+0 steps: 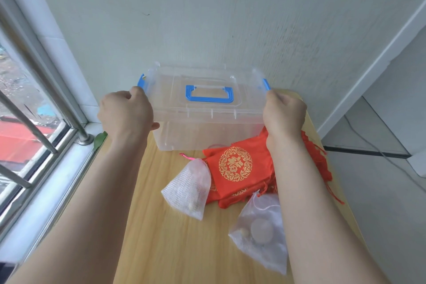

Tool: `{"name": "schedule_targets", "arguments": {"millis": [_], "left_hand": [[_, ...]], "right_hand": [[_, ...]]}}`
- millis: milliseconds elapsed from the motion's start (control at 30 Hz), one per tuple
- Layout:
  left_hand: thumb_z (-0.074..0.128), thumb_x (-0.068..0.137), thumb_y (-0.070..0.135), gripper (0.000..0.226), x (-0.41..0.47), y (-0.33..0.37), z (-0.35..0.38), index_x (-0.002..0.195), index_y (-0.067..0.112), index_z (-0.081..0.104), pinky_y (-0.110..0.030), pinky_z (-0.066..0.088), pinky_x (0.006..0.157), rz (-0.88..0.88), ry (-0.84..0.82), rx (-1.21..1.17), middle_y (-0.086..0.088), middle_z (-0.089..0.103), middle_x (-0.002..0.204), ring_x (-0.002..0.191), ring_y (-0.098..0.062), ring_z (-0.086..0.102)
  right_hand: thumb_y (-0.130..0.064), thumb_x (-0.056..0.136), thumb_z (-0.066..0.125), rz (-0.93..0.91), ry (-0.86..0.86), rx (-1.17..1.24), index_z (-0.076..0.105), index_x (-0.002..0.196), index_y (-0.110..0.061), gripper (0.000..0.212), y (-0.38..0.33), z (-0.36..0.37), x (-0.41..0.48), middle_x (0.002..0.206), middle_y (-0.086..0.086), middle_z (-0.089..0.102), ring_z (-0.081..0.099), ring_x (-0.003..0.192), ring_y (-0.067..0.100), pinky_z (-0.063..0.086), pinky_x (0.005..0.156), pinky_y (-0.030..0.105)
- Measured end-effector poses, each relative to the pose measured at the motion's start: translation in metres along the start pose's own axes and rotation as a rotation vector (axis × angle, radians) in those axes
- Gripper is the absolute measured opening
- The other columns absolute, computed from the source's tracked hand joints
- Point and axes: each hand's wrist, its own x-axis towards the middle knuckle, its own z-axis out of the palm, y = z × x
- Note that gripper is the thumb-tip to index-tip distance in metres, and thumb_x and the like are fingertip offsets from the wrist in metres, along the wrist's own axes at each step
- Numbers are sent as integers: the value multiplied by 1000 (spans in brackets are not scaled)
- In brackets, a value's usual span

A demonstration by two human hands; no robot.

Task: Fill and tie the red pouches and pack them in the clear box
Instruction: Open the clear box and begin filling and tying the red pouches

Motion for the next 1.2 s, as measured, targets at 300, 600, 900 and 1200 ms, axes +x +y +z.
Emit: {"name": "schedule_targets", "arguments": {"millis": [300, 600, 900, 1200], "left_hand": [[36, 97, 52, 49, -7, -4, 6, 98, 17, 70, -53, 58, 90, 153, 75, 72, -3, 73, 105, 97, -41, 71], [47, 104, 36, 55, -35, -5, 10, 151, 10, 40, -32, 33, 99, 99, -60, 60, -6, 38, 150, 116, -21, 43], [63, 103, 44, 67, -30, -8, 22, 160, 23, 34, -33, 39, 107, 114, -167, -107, 1, 33, 151, 115, -12, 43], [64, 103, 43, 70, -13, -9, 28, 163, 26, 33, -33, 36, 116, 207, -227, -95, 7, 27, 152, 138, -14, 39]], "right_hand": [[-11, 83, 49, 282, 46, 241, 59, 81, 2, 16, -4, -8, 1, 74, 14, 53, 44, 62, 19, 38, 58, 28], [-31, 93, 42, -76, 86, -23, 61, 71, -8, 37, 2, -7, -25, 77, 8, 64, 58, 92, 32, 43, 75, 41], [-46, 102, 59, -194, -74, -244, 66, 126, -16, 38, 11, -2, -16, 139, 12, 41, 31, 135, 33, 22, 103, 26], [-51, 105, 57, -295, -89, -201, 37, 163, -25, 67, 8, -4, -2, 142, 3, 52, 40, 134, 31, 30, 99, 35]]}}
